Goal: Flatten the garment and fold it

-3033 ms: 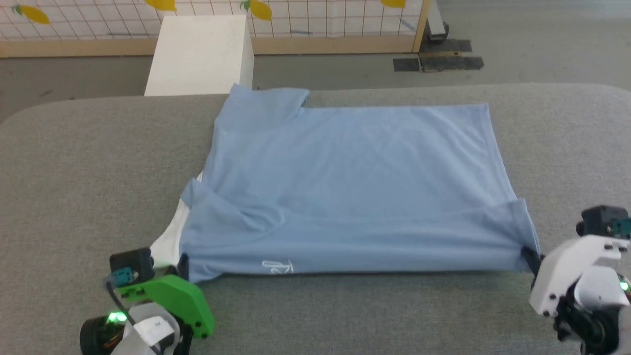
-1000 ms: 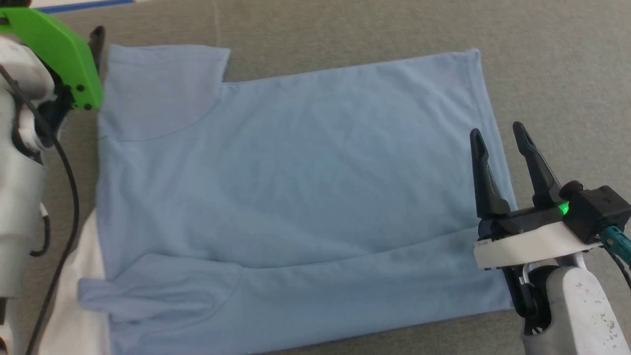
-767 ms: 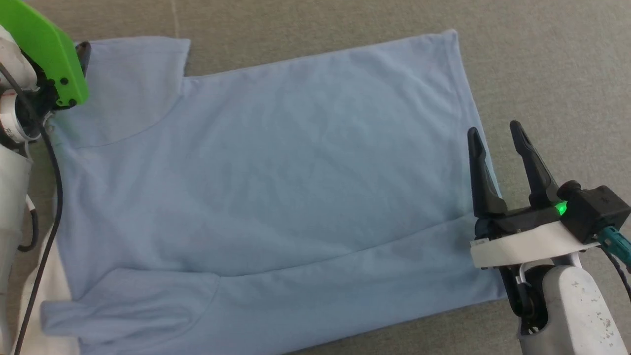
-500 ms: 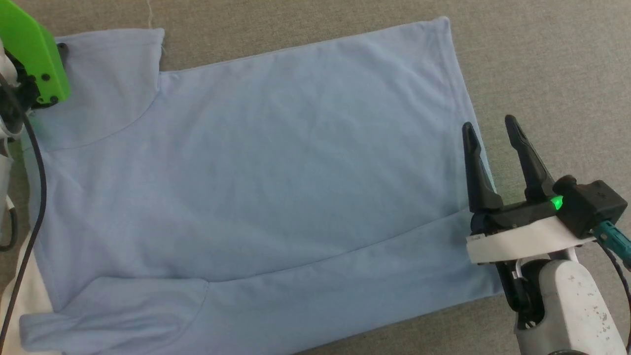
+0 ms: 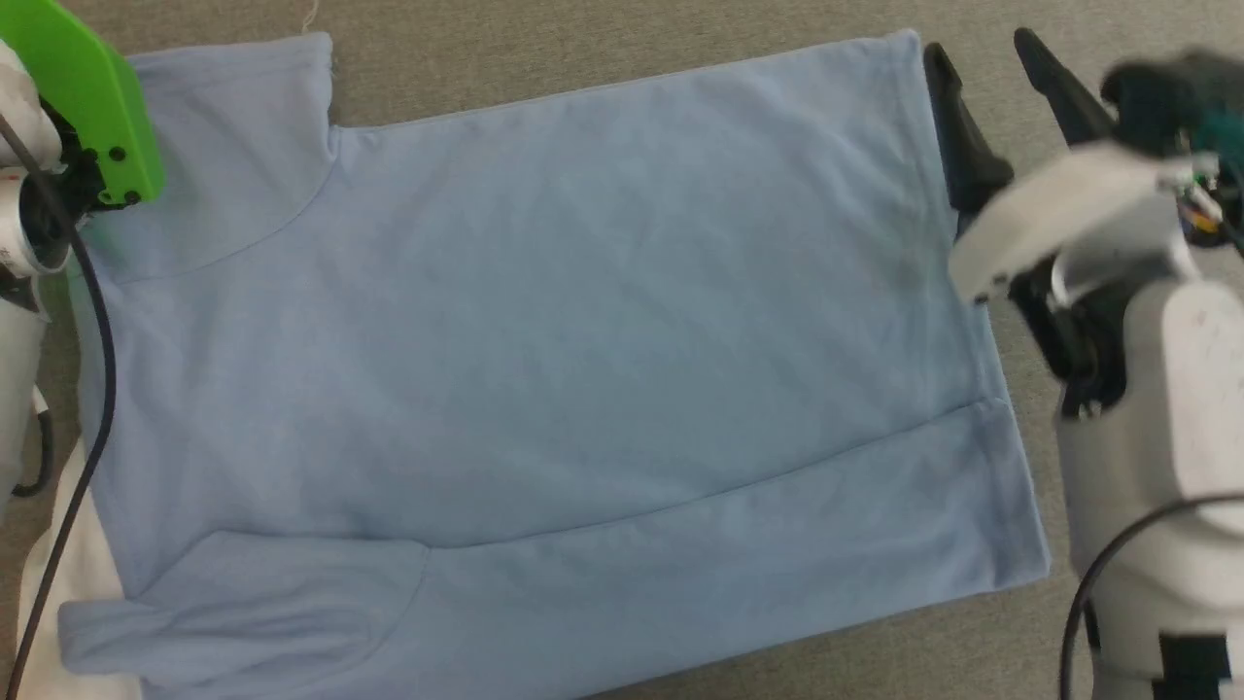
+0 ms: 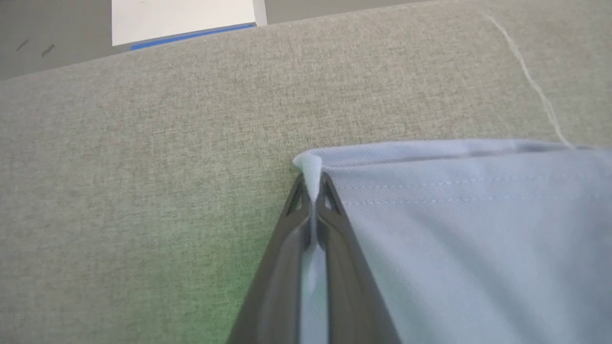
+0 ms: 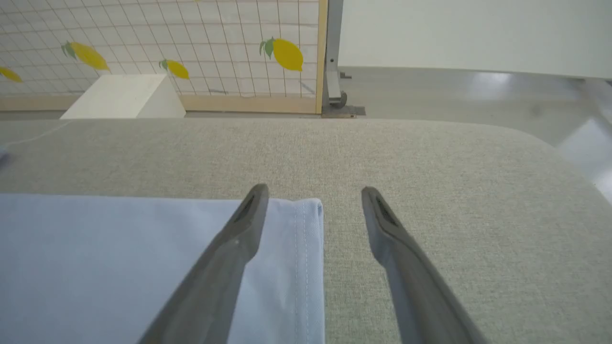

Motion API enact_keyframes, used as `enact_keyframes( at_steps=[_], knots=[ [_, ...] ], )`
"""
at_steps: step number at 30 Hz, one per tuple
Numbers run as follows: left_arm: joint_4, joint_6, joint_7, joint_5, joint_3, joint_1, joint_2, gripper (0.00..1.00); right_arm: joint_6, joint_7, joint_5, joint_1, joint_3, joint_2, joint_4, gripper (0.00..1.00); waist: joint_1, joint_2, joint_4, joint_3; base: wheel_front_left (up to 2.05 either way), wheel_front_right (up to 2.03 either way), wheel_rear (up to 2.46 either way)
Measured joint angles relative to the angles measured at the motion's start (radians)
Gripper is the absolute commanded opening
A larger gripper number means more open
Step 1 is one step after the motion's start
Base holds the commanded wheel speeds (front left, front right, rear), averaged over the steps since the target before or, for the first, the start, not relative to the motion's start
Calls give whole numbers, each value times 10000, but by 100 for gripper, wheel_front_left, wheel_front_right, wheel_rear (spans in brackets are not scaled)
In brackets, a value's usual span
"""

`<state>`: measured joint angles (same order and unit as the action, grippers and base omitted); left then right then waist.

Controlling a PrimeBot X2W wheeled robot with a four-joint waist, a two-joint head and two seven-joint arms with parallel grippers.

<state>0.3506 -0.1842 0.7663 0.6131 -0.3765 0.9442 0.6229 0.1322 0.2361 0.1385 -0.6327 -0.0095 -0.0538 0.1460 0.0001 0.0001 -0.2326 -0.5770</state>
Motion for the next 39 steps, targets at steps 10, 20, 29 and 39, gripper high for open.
enact_keyframes(
  at_steps=[10,20,29,39],
  knots=[
    [-90,431,-512,10,-221,230,-301,0,0,5074,-554,-2584,-652,27,2303,100,0,0,532,-303,0,0,0],
    [192,794,-1475,138,-236,341,-579,0,0,6667,-759,-3302,-928,25,2786,0,0,0,859,-371,0,0,0],
    [-376,1099,-4941,259,322,-1351,-754,0,0,4203,-297,-1854,-677,25,1996,0,0,0,1016,471,0,0,0],
    [-2832,769,-6811,1074,792,-5450,-1133,0,0,2059,313,1178,-663,-178,596,0,-1,0,1300,2158,0,0,0]
  ],
)
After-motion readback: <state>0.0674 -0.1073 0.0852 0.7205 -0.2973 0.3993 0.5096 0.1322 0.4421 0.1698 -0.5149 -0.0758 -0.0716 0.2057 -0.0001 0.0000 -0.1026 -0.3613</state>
